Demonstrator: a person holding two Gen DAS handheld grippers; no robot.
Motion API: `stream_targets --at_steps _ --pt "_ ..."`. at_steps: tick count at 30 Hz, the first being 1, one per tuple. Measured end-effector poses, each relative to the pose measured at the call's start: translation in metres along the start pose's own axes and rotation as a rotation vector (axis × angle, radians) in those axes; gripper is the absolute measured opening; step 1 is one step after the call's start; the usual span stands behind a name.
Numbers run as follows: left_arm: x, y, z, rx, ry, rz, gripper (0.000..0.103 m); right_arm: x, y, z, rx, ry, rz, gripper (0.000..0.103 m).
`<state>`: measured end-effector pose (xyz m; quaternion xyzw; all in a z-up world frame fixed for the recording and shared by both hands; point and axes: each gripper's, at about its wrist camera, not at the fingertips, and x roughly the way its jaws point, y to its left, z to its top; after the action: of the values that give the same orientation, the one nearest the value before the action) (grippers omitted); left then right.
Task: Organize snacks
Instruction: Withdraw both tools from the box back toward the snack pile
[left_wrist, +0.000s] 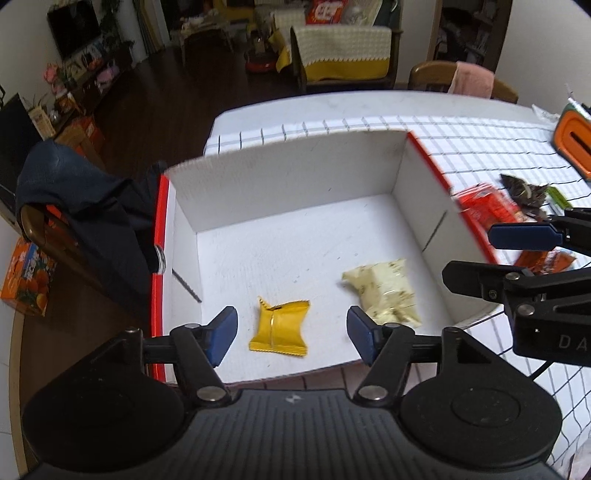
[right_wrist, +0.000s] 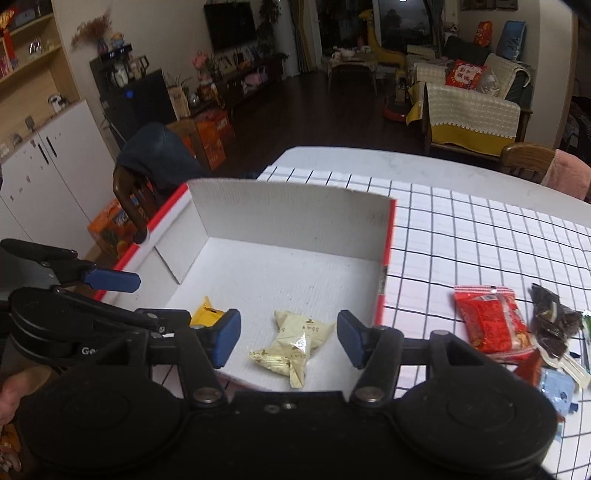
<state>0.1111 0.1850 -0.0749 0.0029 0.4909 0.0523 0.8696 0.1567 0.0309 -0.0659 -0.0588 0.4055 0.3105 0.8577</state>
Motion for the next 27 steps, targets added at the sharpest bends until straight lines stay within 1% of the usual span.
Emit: stream_targets --at_steps 1,2,4,6,9,11,13,17,22,25,27 --pt "-0.005 -0.002 0.0 0.0 -0.011 -0.007 0.065 -0.006 -0.002 -0.001 0.006 -0.011 0.004 0.066" --pt "-0.01 -0.004 0.0 -0.001 -0.023 -0.011 0.066 -0.012 -0.005 -0.002 0.013 -0.024 0.006 0.068" --pt "-0.019 -0.008 -0.001 -0.006 -0.047 -0.019 0.071 -0.024 -0.009 -0.003 0.026 -0.044 0.006 0.068" --pt "-0.029 -0.014 -0.002 -0.009 -0.071 -0.029 0.072 -0.034 -0.014 -0.005 0.043 -0.06 0.006 0.069" --pt "-0.041 -0.026 -0.003 0.0 -0.102 -0.034 0.074 -0.051 -0.019 -0.009 0.058 -0.094 0.007 0.082" --pt "-0.048 -0.033 -0.004 0.003 -0.12 -0.045 0.076 -0.063 -0.023 -0.012 0.06 -0.111 0.008 0.083" --pt "-0.054 -0.042 -0.004 0.005 -0.138 -0.052 0.08 -0.072 -0.029 -0.015 0.065 -0.123 0.005 0.086" --pt "-0.061 -0.062 -0.003 0.021 -0.164 -0.066 0.081 -0.086 -0.045 -0.022 0.085 -0.141 0.0 0.091" --pt "-0.064 -0.09 -0.001 0.024 -0.194 -0.087 0.085 -0.104 -0.069 -0.032 0.095 -0.16 -0.032 0.102" --pt "-0.062 -0.11 0.002 0.031 -0.205 -0.098 0.086 -0.114 -0.09 -0.036 0.099 -0.166 -0.039 0.102" --pt "-0.059 -0.124 0.004 0.031 -0.206 -0.103 0.086 -0.12 -0.108 -0.039 0.097 -0.166 -0.063 0.103"
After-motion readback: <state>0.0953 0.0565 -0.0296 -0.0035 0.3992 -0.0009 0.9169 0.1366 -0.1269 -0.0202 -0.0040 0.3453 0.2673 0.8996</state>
